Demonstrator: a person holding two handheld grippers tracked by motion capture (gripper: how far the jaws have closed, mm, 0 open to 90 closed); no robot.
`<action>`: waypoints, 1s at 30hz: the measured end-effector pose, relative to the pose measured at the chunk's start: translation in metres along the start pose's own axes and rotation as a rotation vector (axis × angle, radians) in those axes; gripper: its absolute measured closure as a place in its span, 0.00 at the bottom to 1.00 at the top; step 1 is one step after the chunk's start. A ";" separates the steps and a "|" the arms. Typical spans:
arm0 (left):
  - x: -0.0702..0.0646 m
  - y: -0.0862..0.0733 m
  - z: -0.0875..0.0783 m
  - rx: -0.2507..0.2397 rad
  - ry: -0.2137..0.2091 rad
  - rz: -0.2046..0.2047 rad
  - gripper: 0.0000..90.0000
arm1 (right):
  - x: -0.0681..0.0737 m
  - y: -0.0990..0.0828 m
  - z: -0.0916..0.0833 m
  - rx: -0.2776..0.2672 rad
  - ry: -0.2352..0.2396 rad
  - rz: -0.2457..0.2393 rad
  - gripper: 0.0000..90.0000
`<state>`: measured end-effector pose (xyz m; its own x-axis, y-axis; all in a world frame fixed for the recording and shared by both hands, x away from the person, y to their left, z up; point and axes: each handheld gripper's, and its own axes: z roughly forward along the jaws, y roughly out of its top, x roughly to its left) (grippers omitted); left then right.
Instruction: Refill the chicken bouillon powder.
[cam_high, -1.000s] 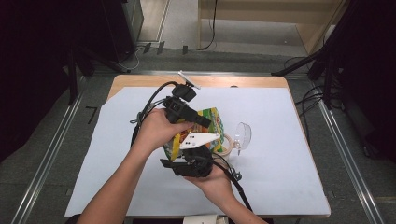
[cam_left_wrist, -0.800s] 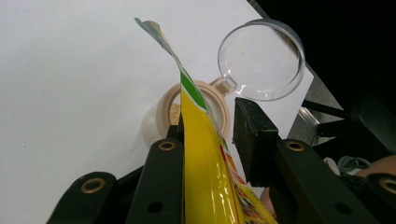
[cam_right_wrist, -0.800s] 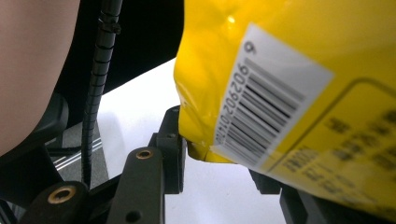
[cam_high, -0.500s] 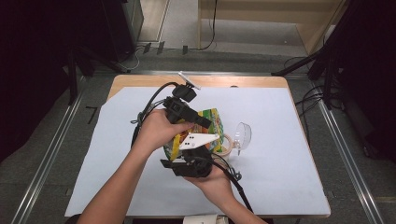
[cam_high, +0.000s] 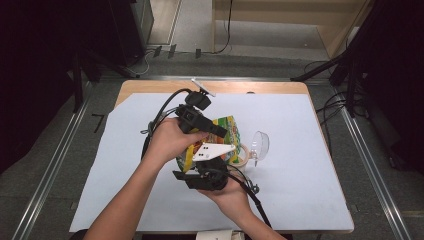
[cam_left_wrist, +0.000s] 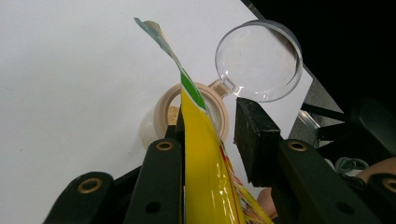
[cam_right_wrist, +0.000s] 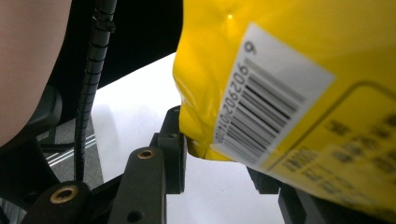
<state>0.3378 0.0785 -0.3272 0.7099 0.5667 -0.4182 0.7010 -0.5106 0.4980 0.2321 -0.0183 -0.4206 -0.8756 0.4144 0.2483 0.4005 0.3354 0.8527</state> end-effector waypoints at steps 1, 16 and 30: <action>0.000 0.000 0.000 -0.001 0.001 0.003 0.80 | 0.000 0.000 0.000 -0.001 -0.001 -0.002 0.71; -0.002 0.000 0.000 -0.006 0.001 0.008 0.79 | 0.001 -0.001 -0.001 -0.001 -0.006 -0.006 0.71; -0.004 -0.001 0.000 -0.009 0.003 0.018 0.79 | 0.002 -0.001 -0.001 -0.002 -0.009 -0.014 0.72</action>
<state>0.3343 0.0765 -0.3256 0.7223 0.5594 -0.4066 0.6872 -0.5152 0.5121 0.2300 -0.0186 -0.4207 -0.8786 0.4175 0.2319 0.3876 0.3396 0.8570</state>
